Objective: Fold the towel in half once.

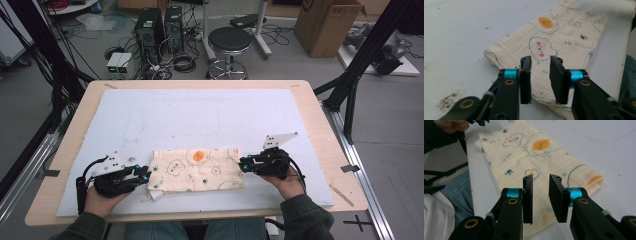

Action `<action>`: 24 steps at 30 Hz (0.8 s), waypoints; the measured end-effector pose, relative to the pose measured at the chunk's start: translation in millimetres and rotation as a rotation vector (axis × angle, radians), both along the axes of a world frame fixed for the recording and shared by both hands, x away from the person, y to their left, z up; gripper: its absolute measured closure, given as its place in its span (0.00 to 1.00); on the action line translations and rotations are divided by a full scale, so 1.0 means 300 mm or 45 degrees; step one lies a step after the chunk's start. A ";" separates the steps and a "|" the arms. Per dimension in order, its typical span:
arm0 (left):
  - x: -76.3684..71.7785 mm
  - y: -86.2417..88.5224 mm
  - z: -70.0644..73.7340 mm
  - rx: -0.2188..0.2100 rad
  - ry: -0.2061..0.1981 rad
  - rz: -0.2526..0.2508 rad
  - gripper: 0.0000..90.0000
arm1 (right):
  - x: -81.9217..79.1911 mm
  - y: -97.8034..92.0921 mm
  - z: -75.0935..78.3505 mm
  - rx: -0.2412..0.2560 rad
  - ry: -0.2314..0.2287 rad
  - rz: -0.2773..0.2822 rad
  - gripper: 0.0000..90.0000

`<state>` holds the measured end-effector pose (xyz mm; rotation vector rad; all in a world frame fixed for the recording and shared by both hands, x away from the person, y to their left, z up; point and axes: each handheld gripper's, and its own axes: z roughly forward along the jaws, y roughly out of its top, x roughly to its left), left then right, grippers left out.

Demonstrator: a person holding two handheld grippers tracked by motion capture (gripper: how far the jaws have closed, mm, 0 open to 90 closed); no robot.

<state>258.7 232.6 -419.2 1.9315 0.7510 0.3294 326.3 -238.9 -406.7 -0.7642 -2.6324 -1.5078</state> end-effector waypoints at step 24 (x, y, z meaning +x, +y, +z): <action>0.005 -0.055 -0.080 0.192 0.133 -0.155 0.90 | -0.037 0.069 -0.104 -0.255 0.055 0.152 0.82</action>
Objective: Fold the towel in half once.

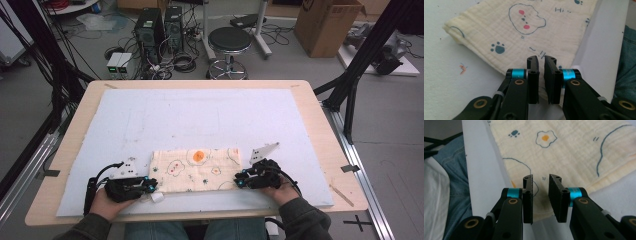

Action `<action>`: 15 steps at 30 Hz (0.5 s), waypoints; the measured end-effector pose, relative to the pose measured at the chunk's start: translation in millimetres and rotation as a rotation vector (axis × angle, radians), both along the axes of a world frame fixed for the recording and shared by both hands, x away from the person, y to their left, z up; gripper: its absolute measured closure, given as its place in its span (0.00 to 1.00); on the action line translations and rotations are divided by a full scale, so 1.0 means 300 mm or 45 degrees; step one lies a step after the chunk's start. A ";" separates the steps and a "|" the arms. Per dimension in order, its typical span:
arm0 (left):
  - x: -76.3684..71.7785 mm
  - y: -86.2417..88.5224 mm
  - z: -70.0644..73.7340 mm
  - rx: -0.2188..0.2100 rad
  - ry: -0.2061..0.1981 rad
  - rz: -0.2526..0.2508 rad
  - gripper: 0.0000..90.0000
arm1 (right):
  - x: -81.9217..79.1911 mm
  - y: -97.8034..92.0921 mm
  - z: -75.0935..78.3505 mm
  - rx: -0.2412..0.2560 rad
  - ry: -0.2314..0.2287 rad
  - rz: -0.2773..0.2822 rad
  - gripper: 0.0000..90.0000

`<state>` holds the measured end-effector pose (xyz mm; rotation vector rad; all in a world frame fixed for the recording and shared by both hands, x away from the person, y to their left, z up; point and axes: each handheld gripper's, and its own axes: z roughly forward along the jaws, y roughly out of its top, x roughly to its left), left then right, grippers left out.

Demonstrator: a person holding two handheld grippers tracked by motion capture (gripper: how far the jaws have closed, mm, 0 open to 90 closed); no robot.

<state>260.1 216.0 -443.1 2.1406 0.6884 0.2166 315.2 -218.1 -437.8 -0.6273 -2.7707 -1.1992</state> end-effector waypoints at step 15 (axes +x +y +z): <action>-0.011 0.003 -0.005 0.008 -0.014 -0.012 0.89 | -0.012 -0.011 -0.008 0.007 -0.028 -0.001 0.82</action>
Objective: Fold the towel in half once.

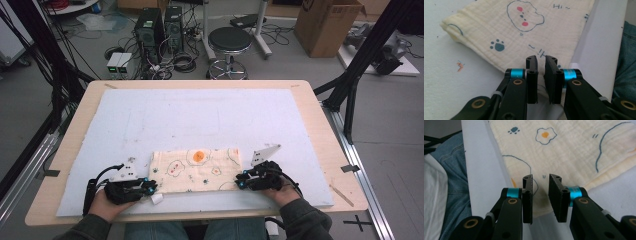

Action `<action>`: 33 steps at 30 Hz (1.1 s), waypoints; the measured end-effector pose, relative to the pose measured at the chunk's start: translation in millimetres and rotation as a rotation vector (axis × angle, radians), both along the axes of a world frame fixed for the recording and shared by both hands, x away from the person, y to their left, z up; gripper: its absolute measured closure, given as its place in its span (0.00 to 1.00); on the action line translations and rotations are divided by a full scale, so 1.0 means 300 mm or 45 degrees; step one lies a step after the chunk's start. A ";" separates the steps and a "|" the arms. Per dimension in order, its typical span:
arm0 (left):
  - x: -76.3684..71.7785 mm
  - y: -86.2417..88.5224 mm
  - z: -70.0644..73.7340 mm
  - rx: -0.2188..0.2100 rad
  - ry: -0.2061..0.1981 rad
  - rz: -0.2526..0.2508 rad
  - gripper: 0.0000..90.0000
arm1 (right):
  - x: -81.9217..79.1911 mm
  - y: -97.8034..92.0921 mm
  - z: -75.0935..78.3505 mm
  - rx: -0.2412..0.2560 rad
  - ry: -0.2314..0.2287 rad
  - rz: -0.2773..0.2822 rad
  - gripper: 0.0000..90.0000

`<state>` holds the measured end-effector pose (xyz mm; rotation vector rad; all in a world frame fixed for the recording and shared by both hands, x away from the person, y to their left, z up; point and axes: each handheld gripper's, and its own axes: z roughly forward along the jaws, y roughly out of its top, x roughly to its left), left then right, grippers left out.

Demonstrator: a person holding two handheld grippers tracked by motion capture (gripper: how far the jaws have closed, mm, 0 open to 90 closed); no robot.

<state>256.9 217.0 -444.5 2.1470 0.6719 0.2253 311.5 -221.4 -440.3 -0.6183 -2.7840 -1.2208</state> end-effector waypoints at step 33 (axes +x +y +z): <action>0.034 0.029 0.051 -0.095 -0.035 0.033 0.73 | 0.028 -0.015 0.036 0.172 -0.036 -0.099 0.64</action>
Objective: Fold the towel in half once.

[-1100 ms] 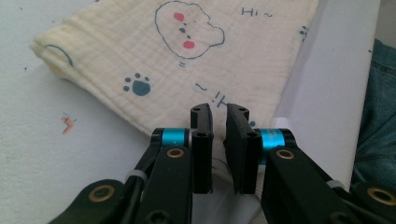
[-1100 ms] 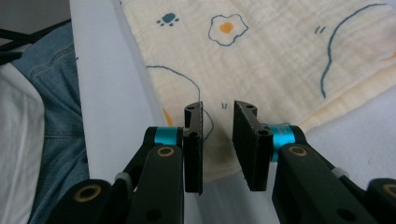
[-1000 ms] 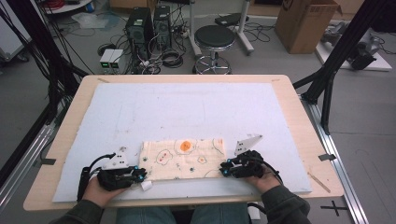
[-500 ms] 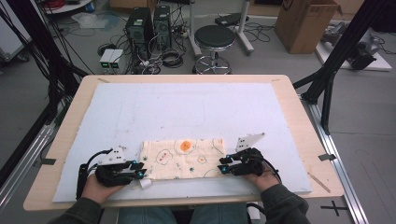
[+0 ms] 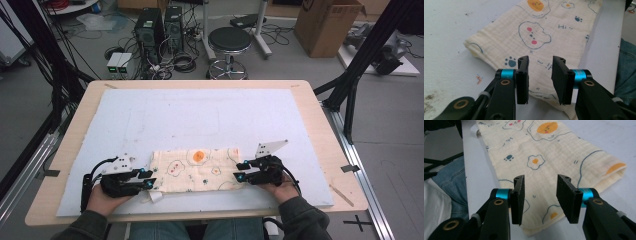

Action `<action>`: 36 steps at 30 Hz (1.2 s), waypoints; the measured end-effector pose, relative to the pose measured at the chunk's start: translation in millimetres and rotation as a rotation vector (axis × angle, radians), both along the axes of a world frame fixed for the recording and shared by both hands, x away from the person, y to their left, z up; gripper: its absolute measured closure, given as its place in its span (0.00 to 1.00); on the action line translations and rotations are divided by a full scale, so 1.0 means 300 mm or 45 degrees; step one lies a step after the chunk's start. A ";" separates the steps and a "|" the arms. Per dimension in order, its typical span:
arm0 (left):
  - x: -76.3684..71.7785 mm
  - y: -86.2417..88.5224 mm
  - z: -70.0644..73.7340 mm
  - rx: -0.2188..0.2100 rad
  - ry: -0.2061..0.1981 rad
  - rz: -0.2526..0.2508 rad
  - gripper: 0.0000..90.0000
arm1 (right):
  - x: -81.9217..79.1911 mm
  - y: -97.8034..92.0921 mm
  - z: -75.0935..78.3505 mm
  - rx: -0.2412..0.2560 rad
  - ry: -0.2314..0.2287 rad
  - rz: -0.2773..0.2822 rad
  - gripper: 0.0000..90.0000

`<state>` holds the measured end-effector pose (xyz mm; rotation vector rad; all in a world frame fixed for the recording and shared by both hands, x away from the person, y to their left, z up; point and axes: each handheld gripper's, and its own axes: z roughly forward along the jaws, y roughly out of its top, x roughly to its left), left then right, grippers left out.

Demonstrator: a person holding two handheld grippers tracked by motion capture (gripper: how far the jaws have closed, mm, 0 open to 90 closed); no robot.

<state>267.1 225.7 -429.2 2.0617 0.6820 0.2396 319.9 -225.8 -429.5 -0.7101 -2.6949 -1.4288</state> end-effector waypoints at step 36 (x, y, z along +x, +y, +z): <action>0.026 -0.005 0.041 -0.075 -0.028 0.105 0.48 | 0.019 0.028 0.055 0.027 -0.097 -0.125 0.28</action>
